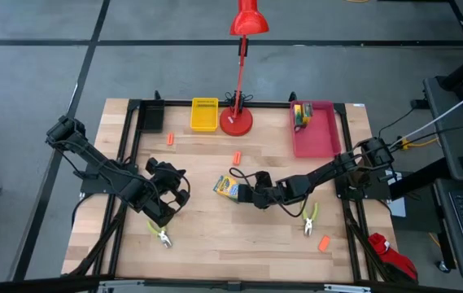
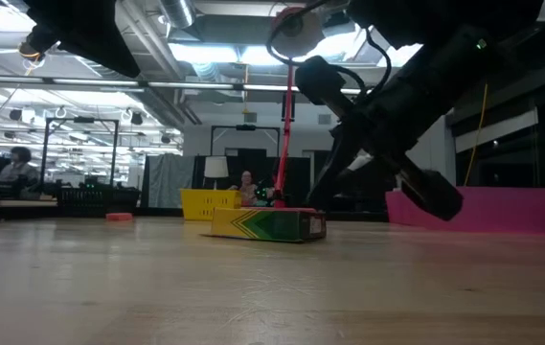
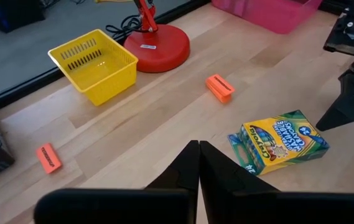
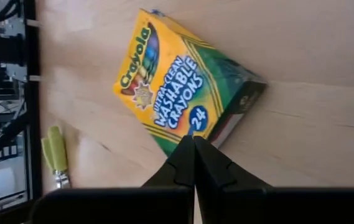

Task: Pick & Place School Supplies
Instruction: Put the yellow crayon box into the red bin

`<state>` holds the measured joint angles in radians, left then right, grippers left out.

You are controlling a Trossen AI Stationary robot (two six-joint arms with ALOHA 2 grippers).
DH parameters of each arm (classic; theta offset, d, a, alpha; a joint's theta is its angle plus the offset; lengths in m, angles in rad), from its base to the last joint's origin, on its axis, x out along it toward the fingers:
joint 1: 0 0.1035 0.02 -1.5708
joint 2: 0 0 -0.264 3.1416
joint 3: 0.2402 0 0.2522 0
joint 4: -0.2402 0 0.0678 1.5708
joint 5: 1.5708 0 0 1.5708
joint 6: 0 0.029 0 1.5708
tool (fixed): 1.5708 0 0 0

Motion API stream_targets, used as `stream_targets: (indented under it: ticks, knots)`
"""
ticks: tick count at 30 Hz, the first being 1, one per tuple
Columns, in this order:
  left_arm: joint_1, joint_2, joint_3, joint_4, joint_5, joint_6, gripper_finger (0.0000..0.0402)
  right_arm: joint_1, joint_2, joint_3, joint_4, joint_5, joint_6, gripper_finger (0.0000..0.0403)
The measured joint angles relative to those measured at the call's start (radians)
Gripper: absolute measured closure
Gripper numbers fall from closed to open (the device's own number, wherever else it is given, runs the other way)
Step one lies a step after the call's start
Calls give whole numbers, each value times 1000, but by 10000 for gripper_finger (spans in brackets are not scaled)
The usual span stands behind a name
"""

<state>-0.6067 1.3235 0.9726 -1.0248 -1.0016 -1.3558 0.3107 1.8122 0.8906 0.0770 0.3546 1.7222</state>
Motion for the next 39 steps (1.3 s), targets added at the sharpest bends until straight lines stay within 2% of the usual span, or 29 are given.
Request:
stream_targets:
  ticks: [20, 39]
  knots:
    - [0, 0, 0, -5, -6, 8, 399, -23, 0, 17, -141, -31, -20, 403]
    - [0, 0, 0, -24, -11, 8, 395, -21, 0, 35, -119, -20, -13, 403]
